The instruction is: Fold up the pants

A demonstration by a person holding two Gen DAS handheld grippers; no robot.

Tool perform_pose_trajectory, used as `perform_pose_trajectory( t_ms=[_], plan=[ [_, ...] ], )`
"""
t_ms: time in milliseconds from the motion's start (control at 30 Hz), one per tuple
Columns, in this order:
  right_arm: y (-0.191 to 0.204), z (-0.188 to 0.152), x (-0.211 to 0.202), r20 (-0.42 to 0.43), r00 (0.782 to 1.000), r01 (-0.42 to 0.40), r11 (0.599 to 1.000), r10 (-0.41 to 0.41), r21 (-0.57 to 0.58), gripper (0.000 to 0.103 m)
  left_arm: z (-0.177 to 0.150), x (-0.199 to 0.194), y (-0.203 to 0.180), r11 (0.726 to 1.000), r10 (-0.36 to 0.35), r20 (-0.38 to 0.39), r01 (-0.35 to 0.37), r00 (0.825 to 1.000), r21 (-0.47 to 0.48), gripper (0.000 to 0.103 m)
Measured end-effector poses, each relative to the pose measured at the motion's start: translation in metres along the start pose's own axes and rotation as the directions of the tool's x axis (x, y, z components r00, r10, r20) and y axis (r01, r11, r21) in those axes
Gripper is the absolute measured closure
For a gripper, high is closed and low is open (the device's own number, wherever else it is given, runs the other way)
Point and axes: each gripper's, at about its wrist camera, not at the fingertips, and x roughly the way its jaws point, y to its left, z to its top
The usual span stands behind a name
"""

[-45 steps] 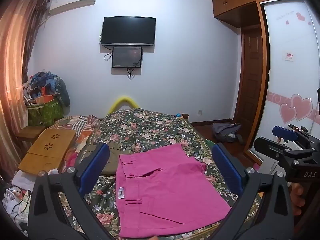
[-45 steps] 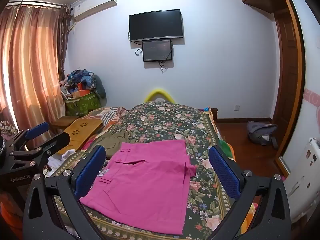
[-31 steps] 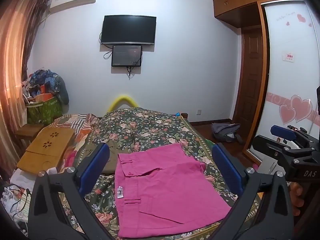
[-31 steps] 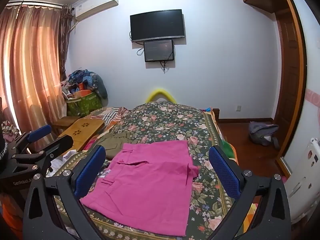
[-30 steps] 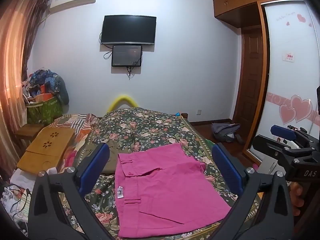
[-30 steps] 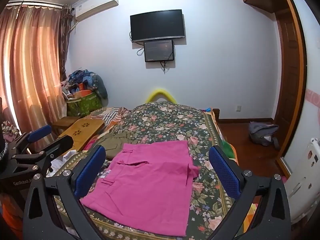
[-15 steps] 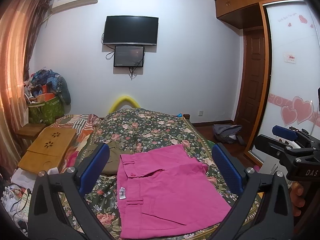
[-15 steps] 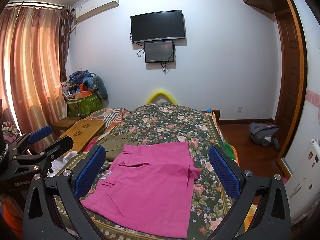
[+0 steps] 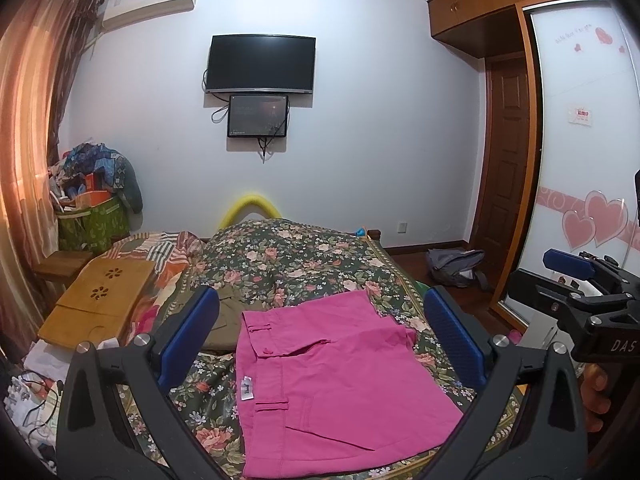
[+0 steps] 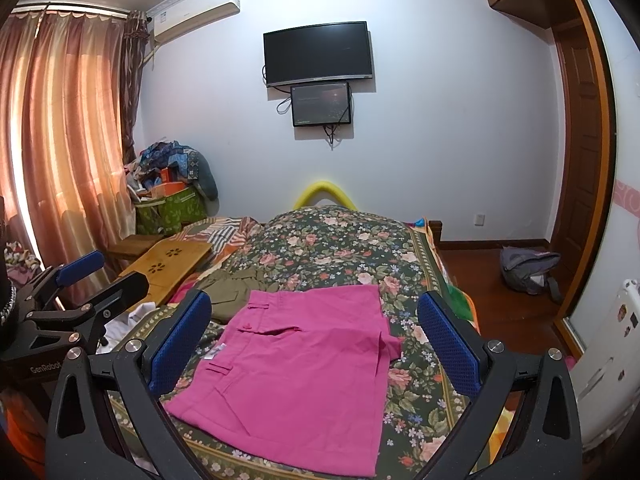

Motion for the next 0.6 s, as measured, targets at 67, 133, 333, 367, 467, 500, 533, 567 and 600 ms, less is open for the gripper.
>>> perform_pose_trajectory(
  t_ms=[67,133,333,367,467,500,533,567,600],
  plan=[
    [-0.0011,-0.0008,0.0002,0.001,1.0,-0.001,1.0,0.001,0.0,0.0,0.0001,-0.0005,-0.0008,1.0,0.005,0.003,-0.005,1.0,0.002,0.0],
    [-0.0008,-0.0004,0.0004,0.001,1.0,-0.003,1.0,0.003,0.0,0.0,0.001,-0.001,-0.0009,1.0,0.007,0.003,-0.007,1.0,0.0,0.0],
    [-0.0002,-0.0007,0.001,0.004,1.0,-0.006,1.0,0.006,-0.003,0.0,0.003,-0.0017,-0.0012,1.0,0.008,0.002,-0.008,1.0,-0.002,0.0],
    [-0.0001,-0.0006,0.0011,0.004,1.0,-0.007,1.0,0.007,-0.003,0.0,0.0033,-0.0017,-0.0011,1.0,0.008,0.002,-0.008,1.0,-0.001,0.0],
    [-0.0006,-0.0007,0.0012,0.005,1.0,-0.009,1.0,0.009,-0.003,0.0,0.0033,-0.0019,0.0,1.0,0.009,0.004,-0.009,1.0,0.001,0.0],
    [-0.0005,-0.0011,0.0008,0.005,1.0,-0.01,1.0,0.01,-0.003,0.0,0.0036,-0.002,0.0003,1.0,0.01,0.005,-0.01,1.0,0.002,0.0],
    [-0.0003,-0.0009,0.0008,0.005,1.0,-0.009,1.0,0.009,-0.003,0.0,0.0039,-0.0021,0.0008,1.0,0.01,0.005,-0.01,1.0,0.002,0.0],
    [-0.0002,-0.0008,0.0007,0.005,1.0,-0.009,1.0,0.009,-0.003,0.0,0.0039,-0.0024,0.0009,1.0,0.01,0.005,-0.01,1.0,0.002,0.0],
    [-0.0002,-0.0007,0.0009,0.005,1.0,-0.009,1.0,0.009,-0.003,0.0,0.0042,-0.0024,0.0012,1.0,0.01,0.005,-0.01,1.0,0.002,0.0]
  ],
)
